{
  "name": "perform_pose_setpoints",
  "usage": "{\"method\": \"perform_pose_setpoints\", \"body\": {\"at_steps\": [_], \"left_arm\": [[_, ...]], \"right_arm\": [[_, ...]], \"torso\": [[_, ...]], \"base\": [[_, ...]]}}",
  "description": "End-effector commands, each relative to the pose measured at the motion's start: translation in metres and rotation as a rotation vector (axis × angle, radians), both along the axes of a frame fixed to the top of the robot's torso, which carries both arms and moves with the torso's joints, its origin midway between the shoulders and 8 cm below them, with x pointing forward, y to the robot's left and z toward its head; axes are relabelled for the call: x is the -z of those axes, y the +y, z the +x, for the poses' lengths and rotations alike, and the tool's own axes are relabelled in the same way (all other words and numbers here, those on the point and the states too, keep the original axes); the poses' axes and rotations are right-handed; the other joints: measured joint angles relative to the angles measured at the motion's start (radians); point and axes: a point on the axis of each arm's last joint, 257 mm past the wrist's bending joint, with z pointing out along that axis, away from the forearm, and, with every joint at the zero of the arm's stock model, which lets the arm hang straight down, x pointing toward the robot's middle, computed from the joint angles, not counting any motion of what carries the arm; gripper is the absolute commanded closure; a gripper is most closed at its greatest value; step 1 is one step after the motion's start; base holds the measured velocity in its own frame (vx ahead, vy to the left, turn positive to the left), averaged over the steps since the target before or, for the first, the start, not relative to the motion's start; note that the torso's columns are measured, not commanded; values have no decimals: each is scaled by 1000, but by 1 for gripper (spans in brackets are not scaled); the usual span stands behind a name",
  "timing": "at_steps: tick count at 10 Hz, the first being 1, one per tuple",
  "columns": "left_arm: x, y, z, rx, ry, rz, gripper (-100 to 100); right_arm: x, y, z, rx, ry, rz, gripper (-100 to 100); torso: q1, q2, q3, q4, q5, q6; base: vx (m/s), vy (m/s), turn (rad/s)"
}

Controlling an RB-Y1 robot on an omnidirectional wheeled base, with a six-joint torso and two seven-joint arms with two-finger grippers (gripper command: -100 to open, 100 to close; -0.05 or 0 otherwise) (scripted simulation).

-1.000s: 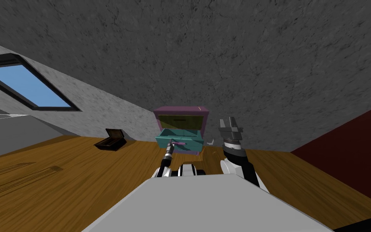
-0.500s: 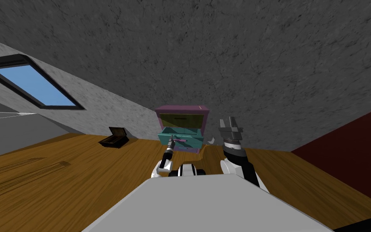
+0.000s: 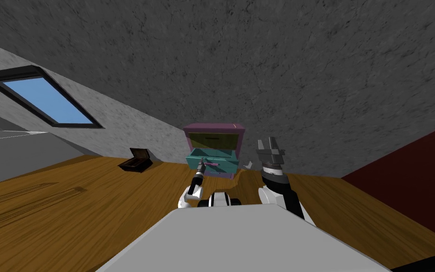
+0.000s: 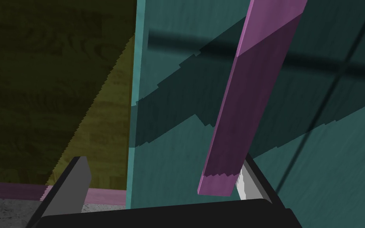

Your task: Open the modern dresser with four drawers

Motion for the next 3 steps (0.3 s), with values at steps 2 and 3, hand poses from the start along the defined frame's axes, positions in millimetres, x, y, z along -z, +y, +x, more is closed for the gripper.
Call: {"method": "perform_pose_setpoints", "body": {"at_steps": [2,3], "left_arm": [[2,0,-1,-1,4,1,0],[2,1,-1,-1,5,1,0]], "right_arm": [[0,0,0,0,0,0,0],[0,0,0,0,0,0,0]], "torso": [[1,-1,-1,-1,1,0],[1,-1,-1,-2,1,0]], "base": [[0,0,0],[0,0,0]]}}
